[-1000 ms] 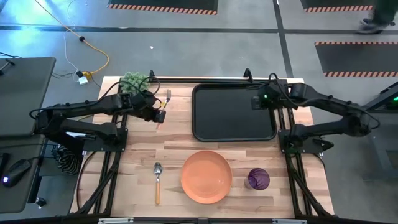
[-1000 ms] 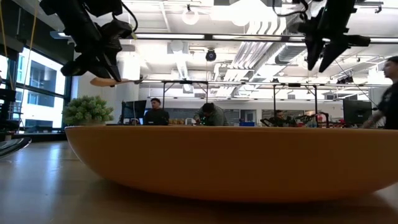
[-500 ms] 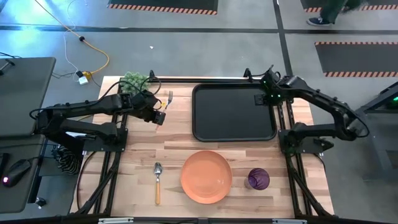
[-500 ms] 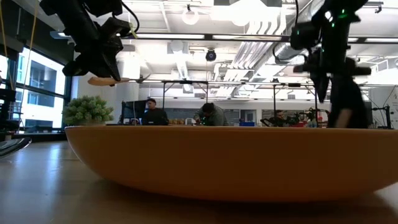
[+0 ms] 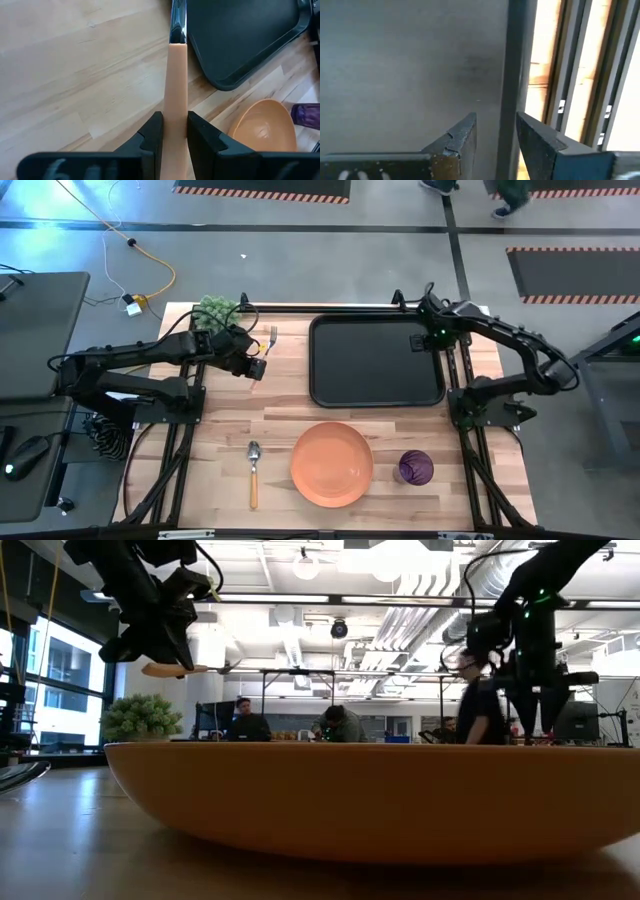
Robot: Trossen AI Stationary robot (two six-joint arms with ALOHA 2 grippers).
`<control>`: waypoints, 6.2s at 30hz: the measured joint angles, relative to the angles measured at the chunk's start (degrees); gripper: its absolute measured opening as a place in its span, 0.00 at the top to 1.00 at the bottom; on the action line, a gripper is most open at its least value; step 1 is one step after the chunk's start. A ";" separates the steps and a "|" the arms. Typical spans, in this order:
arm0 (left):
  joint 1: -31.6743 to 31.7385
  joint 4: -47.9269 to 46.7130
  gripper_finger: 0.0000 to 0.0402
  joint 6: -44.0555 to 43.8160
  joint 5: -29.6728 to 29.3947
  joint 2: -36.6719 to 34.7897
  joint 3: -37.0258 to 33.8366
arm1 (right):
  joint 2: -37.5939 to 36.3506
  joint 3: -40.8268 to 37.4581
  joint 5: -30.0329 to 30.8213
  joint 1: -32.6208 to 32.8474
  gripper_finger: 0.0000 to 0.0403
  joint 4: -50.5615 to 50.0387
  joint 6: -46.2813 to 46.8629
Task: Pick and place plate/cup/fork/spoon on tray
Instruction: Put the yellow fork on the black serving tray
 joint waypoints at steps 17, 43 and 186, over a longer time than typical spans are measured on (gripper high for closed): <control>0.00 0.04 0.86 -1.54 -0.04 0.00 0.00 | 11.89 -0.02 4.77 -4.36 0.68 2.59 -3.63; 0.00 0.20 0.86 -1.09 -0.07 0.02 0.00 | 17.31 -0.02 5.12 -2.11 0.68 2.67 1.57; -0.01 0.09 0.86 3.93 1.70 0.02 0.00 | 18.39 4.60 -0.62 17.30 0.57 16.97 21.91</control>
